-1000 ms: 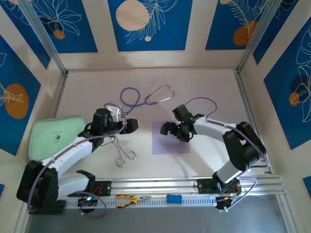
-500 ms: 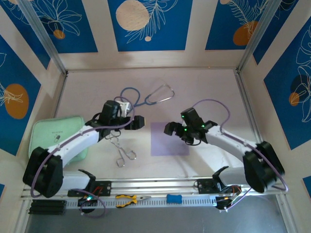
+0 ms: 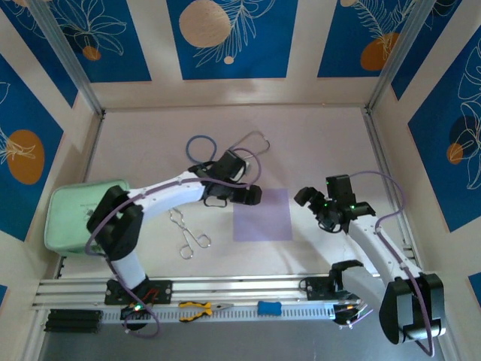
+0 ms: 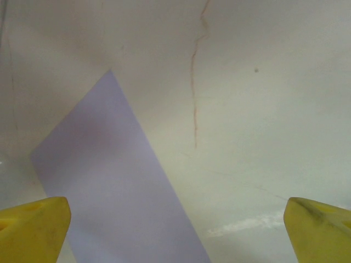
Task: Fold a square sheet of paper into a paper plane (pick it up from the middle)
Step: Move the square sheet of paper to the center of the table.
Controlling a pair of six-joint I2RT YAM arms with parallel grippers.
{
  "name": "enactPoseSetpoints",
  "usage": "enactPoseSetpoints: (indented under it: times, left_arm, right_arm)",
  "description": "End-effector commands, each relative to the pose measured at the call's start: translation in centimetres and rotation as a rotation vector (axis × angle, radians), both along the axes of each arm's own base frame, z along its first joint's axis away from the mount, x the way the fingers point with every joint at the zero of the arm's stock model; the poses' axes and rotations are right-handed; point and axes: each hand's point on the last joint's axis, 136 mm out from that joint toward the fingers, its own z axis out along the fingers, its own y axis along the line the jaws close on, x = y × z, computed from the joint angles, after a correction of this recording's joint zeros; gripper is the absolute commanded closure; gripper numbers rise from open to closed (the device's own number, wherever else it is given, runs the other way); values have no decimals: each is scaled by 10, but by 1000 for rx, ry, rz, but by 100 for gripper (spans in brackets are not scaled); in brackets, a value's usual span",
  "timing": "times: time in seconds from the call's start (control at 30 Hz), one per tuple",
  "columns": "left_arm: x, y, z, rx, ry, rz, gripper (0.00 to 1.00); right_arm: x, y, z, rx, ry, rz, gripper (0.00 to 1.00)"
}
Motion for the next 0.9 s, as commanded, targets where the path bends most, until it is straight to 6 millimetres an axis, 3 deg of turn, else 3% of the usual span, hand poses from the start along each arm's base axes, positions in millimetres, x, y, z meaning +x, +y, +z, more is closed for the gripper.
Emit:
enactPoseSetpoints:
  times: [0.0,0.17,0.43,0.63,0.87]
  left_arm:
    - [-8,-11,-9,82,40,19,13]
    - [-20,-48,-16,43,82,-20,15]
    - [-31,-67,-41,52,161,-22,15]
    - [-36,-61,-60,73,209,-9,14]
    - [-39,-34,-75,187,199,-10,14]
  right_arm:
    - [-16,-4,-7,25,45,3,0]
    - [-18,-9,-8,52,57,-23,0]
    - [-20,-10,-9,68,60,-31,0]
    - [-20,-8,-9,81,60,-23,1]
    - [-23,3,-9,82,67,38,3]
